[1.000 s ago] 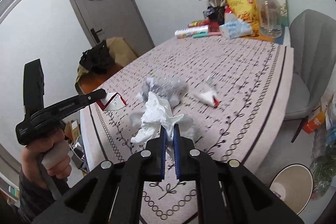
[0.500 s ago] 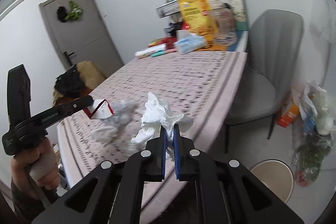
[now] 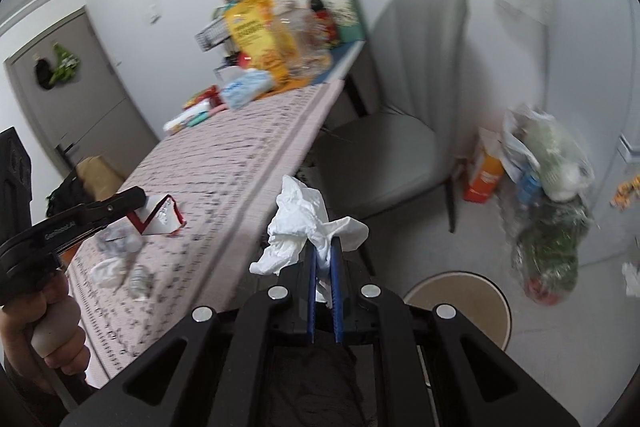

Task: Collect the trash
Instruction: 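Carry the paper and tissue to the trash bin with both tools, then open both tools to drop the paper and tissue into the bin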

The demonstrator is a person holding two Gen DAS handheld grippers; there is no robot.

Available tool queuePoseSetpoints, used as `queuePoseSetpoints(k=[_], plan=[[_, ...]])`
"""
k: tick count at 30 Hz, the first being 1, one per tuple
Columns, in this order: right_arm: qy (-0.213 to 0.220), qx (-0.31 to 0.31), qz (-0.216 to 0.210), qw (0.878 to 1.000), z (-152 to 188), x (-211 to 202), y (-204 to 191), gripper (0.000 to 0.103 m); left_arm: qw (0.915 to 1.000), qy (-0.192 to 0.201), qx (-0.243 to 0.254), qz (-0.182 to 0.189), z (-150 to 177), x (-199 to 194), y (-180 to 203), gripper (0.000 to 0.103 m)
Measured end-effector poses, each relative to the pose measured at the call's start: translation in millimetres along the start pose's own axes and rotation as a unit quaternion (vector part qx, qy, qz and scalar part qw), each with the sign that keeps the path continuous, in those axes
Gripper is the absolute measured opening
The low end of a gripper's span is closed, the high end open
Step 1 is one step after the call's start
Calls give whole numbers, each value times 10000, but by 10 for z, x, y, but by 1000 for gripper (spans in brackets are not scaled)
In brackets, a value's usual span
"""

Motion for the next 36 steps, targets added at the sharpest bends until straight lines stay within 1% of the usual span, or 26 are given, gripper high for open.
queuePoseSetpoints(k=[10,18,21,22,23,24,25,26,30,36], plan=[[-251,801,239,9962,186,307,823,7,9976,-653,223,114,-33,718,448,5],[-387,1133,337,9922,272,588,1352,8,9934,-1079,381,80,-13,1198,761,5],[-471,1259,275,9905,300,717,1514,10,9915,-1228,420,92,1,1355,856,5],[-445,1267,189,9908,308,755,1568,14,9908,-1273,447,96,13,1407,892,5],[-442,1284,136,9906,320,787,1606,42,9903,-1304,465,99,21,1448,910,5],[-438,1341,129,9899,345,821,1668,57,9892,-1379,487,98,34,1527,946,5],[-408,1386,170,9894,366,831,1711,69,9882,-1450,492,100,48,1597,974,5],[-349,1422,224,9890,398,831,1759,69,9870,-1527,483,113,64,1669,1003,5],[-465,1578,180,9862,492,836,1912,69,9832,-1739,521,187,108,1908,1126,5],[-521,1761,291,9826,624,690,2102,69,9751,-2078,678,377,233,2284,1397,5]])
Point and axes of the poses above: each gripper's, at about its wrist camera, not at the fingertips, and x roughly the way its jaws point, y to its right, z to its underside, the point moved 1 cm from there along x, roughly the way its jaws point, and after that the axes turned 15 degrees about -y, right-handed, at the moved point
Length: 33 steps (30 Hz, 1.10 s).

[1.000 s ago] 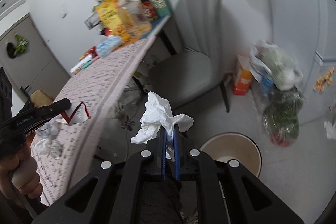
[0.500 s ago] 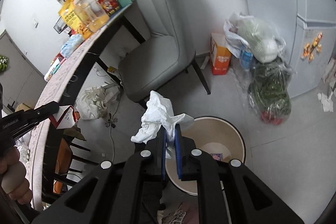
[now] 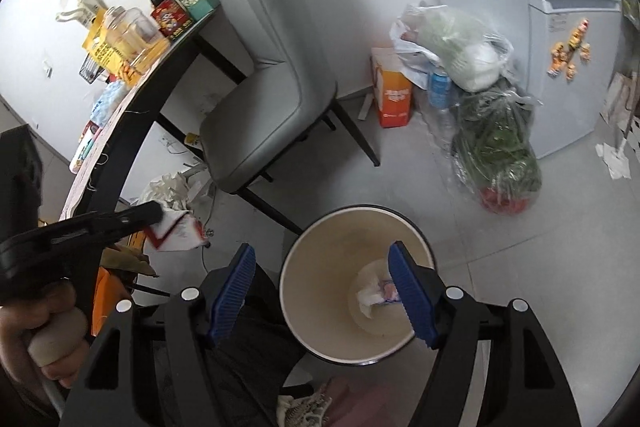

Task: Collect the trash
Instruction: 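Open both tools to drop the paper and tissue into the bin, then move both tools back over the table toward the remaining trash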

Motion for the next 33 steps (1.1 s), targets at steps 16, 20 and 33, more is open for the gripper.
queuePoseSetpoints(k=[16,20,33], plan=[[-46,212,-94,9997,-28,-95,-70,70,9982,-51,-254,541,-81,80,-89,88],[73,195,-81,9997,-46,-205,-211,72,9984,233,-326,394,-80,-184,-180,91],[725,-204,19,9972,-38,-696,-1031,96,9875,1477,-539,123,182,-1341,-549,97]])
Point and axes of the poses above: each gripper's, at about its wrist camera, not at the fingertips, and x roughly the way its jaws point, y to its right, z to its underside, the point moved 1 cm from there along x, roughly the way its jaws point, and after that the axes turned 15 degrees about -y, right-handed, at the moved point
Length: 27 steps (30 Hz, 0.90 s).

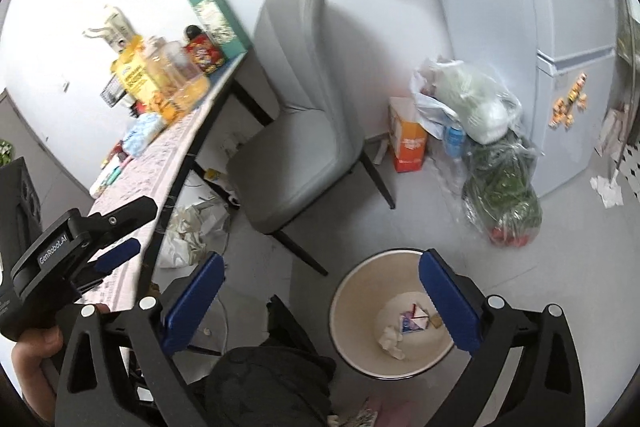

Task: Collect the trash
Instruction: 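Move both tools back over the table toward the remaining trash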

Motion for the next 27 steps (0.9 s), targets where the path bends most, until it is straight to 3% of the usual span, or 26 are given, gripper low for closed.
queuePoseSetpoints(k=[17,27], plan=[[207,-1075,-388,9932,210,-372,-1348,96,9940,1007,-410,-88,334,-1360,-847,97],[6,-1660,-534,9847,536,-260,-1981,96,9889,1217,-814,-252,804,-1735,-1420,97]])
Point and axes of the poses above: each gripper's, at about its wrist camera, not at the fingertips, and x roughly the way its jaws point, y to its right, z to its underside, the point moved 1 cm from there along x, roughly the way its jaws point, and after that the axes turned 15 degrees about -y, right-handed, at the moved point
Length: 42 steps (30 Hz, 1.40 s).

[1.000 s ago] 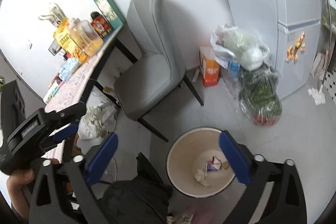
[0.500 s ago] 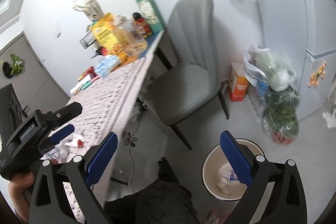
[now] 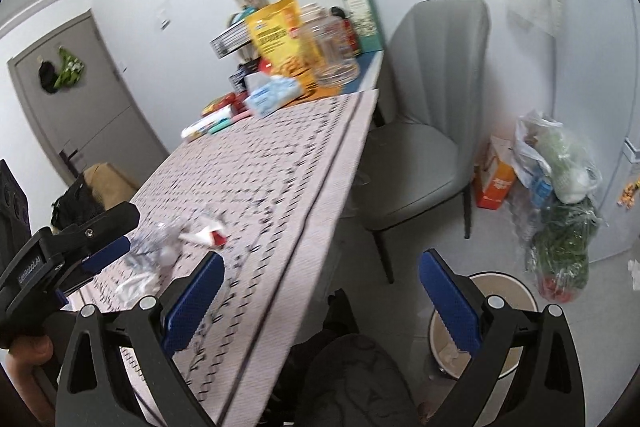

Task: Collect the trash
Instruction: 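Move both tools back over the table toward the remaining trash, then grasp white tissue with the left tool while the right tool grasps the small drink bottle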

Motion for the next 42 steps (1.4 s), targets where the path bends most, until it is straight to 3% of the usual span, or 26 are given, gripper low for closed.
queuePoseSetpoints(k=[10,21,24,28,30,42], plan=[[-328,-512,-235,9979,156,260,-536,96,9969,150,-605,-486,282,-210,-748,96],[-631,-805,-461,9937,212,488,-915,96,9915,-51,-1123,-658,353,-66,-1326,72],[-728,-925,-474,9919,255,557,-1011,96,9912,-215,-1216,-475,378,33,-1402,59],[-864,-1024,-475,9898,309,650,-1100,96,9894,-413,-1277,-561,431,151,-1440,18],[-932,-1040,-499,9889,313,702,-1136,95,9894,-457,-1251,-580,449,160,-1438,8],[-1220,-1294,-362,9834,349,1030,-1407,90,9911,-89,-1209,-548,498,-344,-1412,6]])
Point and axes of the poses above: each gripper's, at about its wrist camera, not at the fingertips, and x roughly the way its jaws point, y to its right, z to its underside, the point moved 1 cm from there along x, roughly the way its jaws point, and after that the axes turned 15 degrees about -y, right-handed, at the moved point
